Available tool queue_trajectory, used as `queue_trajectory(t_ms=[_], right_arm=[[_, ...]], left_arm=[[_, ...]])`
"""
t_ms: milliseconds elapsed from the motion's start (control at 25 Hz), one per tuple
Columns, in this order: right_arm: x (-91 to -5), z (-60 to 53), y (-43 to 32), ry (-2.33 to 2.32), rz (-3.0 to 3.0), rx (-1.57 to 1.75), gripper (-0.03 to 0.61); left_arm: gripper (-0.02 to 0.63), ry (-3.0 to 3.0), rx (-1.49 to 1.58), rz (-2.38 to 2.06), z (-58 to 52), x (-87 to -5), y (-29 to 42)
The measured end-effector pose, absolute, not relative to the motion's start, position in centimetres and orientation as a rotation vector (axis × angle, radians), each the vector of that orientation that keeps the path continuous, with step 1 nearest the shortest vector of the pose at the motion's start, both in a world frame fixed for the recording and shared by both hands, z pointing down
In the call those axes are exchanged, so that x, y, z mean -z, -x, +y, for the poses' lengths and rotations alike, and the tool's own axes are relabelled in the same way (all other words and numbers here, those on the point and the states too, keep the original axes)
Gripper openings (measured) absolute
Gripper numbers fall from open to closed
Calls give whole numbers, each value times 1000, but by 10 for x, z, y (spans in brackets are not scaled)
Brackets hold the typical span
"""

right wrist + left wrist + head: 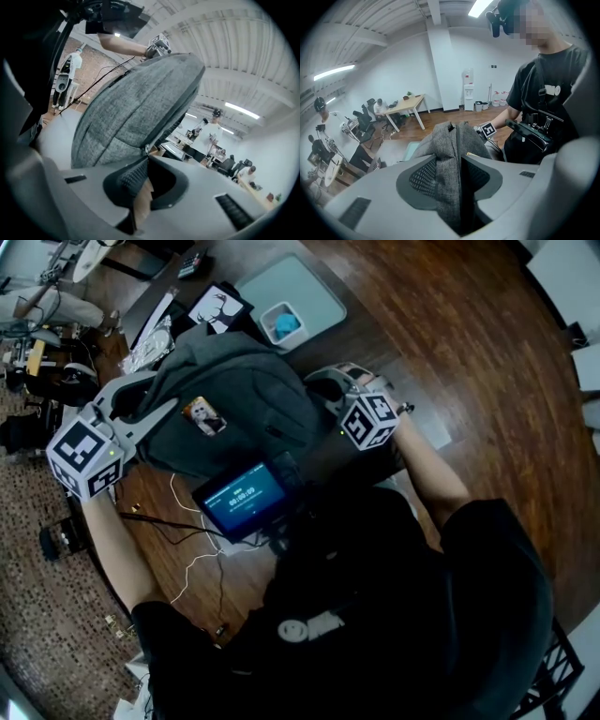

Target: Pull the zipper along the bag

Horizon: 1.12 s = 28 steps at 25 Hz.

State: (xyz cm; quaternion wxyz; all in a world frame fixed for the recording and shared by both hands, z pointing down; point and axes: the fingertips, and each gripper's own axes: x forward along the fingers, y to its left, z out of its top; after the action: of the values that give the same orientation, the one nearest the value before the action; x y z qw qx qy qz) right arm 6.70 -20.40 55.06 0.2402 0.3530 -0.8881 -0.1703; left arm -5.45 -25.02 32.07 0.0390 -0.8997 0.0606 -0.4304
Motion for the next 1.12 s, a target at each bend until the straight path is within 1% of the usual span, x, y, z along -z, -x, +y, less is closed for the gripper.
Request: queue_trajectory(t_ms=[280, 440, 480, 520, 560, 640, 760, 920, 1120], right_arm=[[-543, -205, -86, -1137, -2421, 350, 20], [-558, -197, -78, -941, -2328, 504, 25], [-562, -194, -75, -894, -2324, 525, 30], [-564, -191, -72, -855, -2336, 527, 57], [-565, -188, -69, -827, -2360, 511, 102], [-563, -183, -67, -816, -2429, 435, 114], [-558, -186, -68, -851, -2496, 334, 174], [-556, -194, -64, -867, -2472, 399, 190], [-555, -202, -67, -1079, -2413, 430, 184]], left_arm=[[163, 2757, 1316, 184, -247, -319, 57], [163, 2755, 1316, 184, -248, -321, 57], [163, 2753, 1316, 186, -248, -321, 56], [163, 2752, 1317, 187, -248, -321, 56], [163, 2751, 1316, 188, -248, -321, 57], [163, 2751, 1314, 187, -248, -320, 57], [163, 2757, 1310, 175, -247, -320, 57], [163, 2756, 1312, 181, -247, -319, 58], [163, 2773, 1299, 175, -245, -318, 61]])
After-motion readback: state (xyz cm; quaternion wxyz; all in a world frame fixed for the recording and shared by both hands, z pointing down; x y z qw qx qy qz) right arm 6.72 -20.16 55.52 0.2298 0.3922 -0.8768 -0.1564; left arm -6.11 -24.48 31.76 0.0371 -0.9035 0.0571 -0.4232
